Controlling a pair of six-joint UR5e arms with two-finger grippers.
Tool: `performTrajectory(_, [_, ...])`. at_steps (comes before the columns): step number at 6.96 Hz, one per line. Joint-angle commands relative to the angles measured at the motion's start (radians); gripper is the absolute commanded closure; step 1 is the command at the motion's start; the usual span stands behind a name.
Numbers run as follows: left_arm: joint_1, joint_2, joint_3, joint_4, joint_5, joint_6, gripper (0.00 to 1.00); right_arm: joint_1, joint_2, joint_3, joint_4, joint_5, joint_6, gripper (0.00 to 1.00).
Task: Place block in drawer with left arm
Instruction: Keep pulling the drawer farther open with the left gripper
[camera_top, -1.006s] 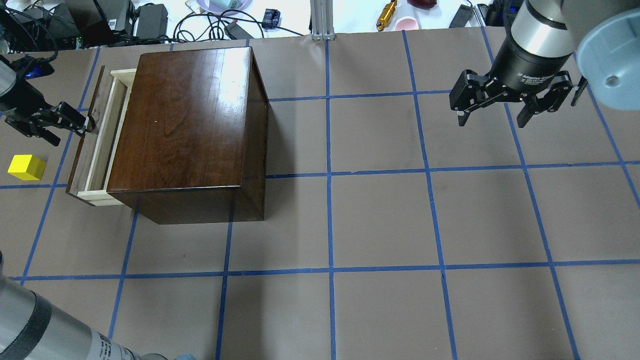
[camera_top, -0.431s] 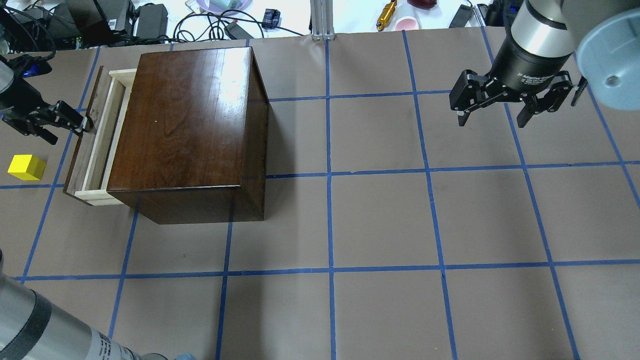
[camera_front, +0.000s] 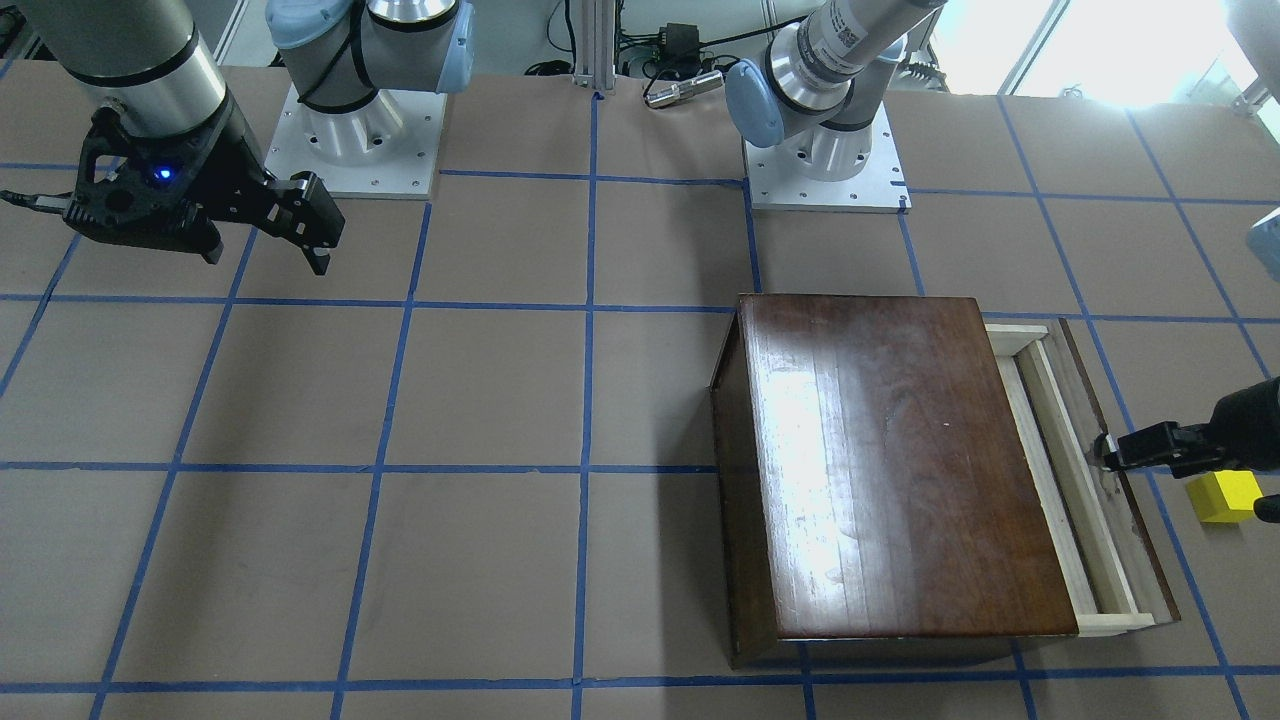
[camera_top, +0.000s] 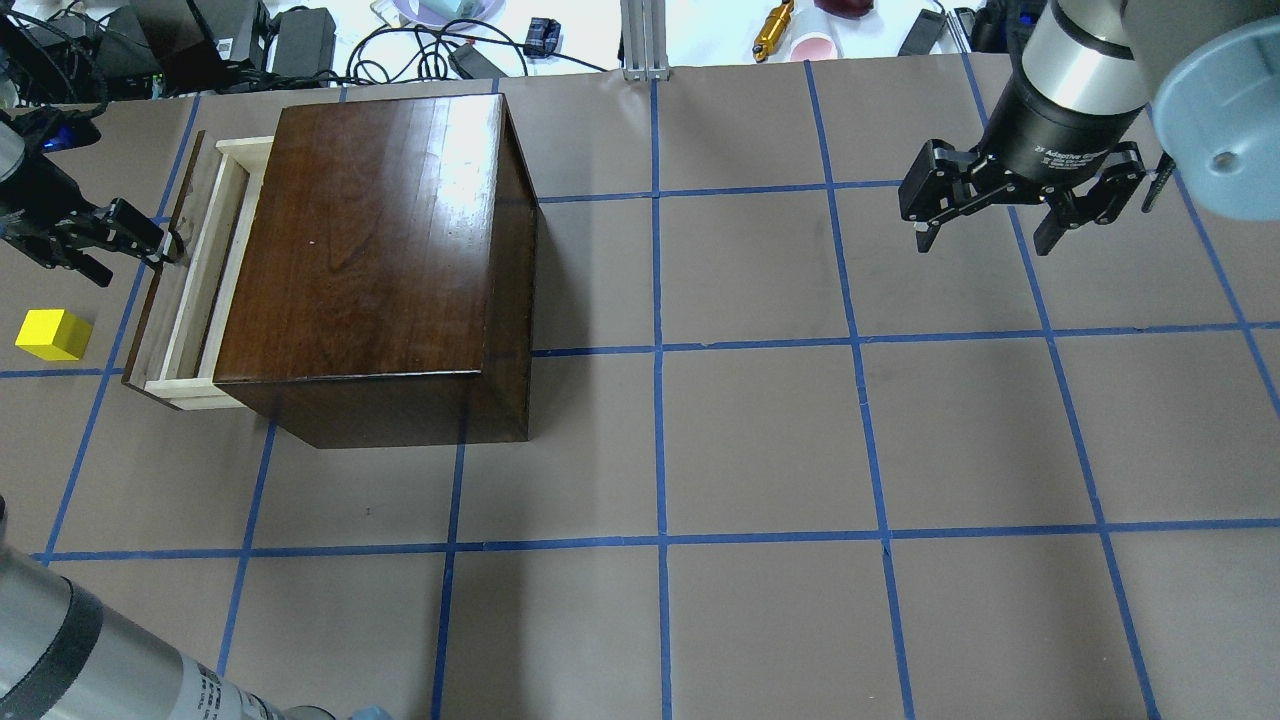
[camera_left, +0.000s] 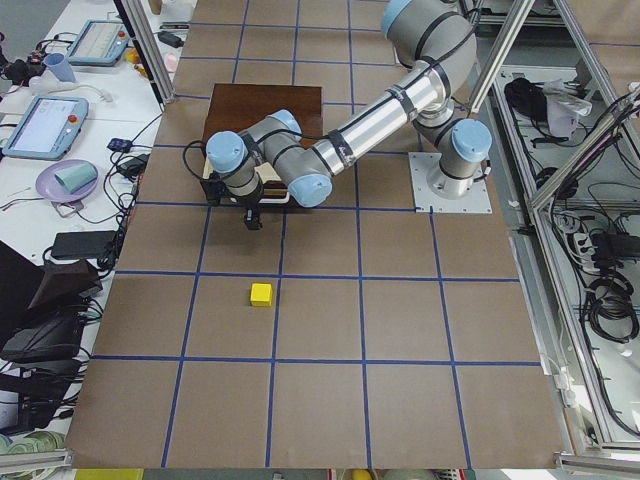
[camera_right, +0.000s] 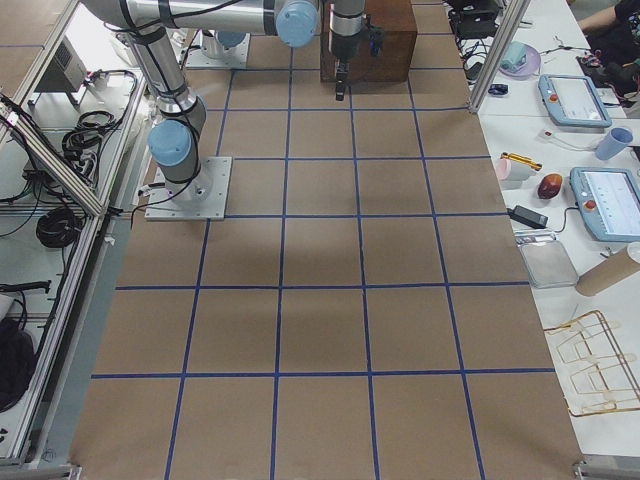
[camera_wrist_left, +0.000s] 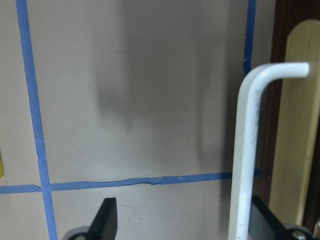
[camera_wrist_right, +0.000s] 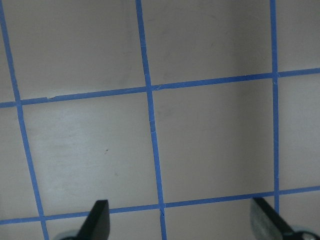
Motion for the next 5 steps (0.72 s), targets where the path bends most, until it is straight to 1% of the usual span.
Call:
performTrajectory(1, [0.003,-0.003,0.001,0.0,0.016,0.023,0.1,0.0,0.0,0.0,0.0,0.0,0.0,0.0])
performTrajectory(5, [0.006,-0.003,0.001,0.0,0.021,0.028,0.1,0.0,0.0,0.0,0.0,0.0,0.0,0.0])
